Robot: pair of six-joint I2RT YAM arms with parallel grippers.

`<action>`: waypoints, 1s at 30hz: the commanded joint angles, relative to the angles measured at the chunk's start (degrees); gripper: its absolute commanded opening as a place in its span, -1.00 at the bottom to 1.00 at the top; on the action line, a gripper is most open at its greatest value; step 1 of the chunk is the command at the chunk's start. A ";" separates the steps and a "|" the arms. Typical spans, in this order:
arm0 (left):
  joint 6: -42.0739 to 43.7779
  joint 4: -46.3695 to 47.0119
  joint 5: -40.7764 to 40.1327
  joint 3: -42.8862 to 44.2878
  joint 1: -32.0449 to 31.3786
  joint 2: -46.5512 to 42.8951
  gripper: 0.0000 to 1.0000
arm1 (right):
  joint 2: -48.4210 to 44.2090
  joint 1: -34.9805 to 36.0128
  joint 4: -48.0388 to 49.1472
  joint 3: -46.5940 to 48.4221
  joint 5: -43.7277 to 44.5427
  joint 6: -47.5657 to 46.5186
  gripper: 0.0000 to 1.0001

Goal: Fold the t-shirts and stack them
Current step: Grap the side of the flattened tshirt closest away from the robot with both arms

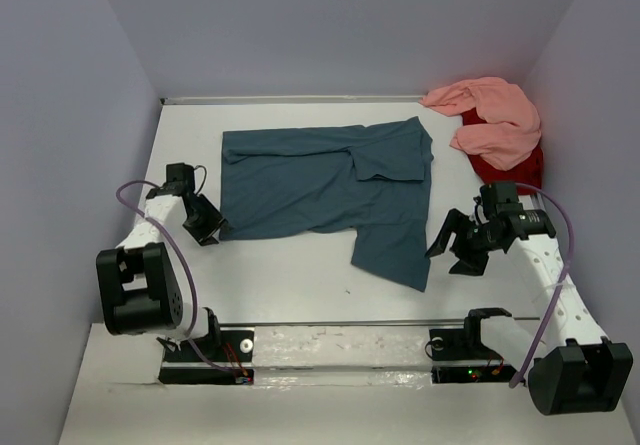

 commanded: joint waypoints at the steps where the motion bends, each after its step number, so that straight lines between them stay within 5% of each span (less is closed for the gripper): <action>1: -0.91 5.38 -0.69 0.79 -0.39 2.63 -0.03 | -1.12 0.46 -1.71 0.31 0.39 0.19 0.53; 22: 1.46 8.56 -4.12 3.17 -0.83 14.41 -0.05 | -2.79 0.99 -0.49 -5.40 2.59 4.85 0.54; 25: 1.90 8.64 -3.94 3.34 -1.09 15.02 -0.40 | -1.65 0.99 1.27 -6.90 3.03 5.73 0.54; 27: 2.43 8.64 -3.68 3.52 -1.09 15.20 -0.99 | -0.51 0.99 3.38 -7.60 3.55 6.69 0.54; 30: 2.61 8.64 -3.07 3.52 -1.09 15.38 -1.00 | 0.98 1.51 6.46 -8.22 3.73 8.10 0.51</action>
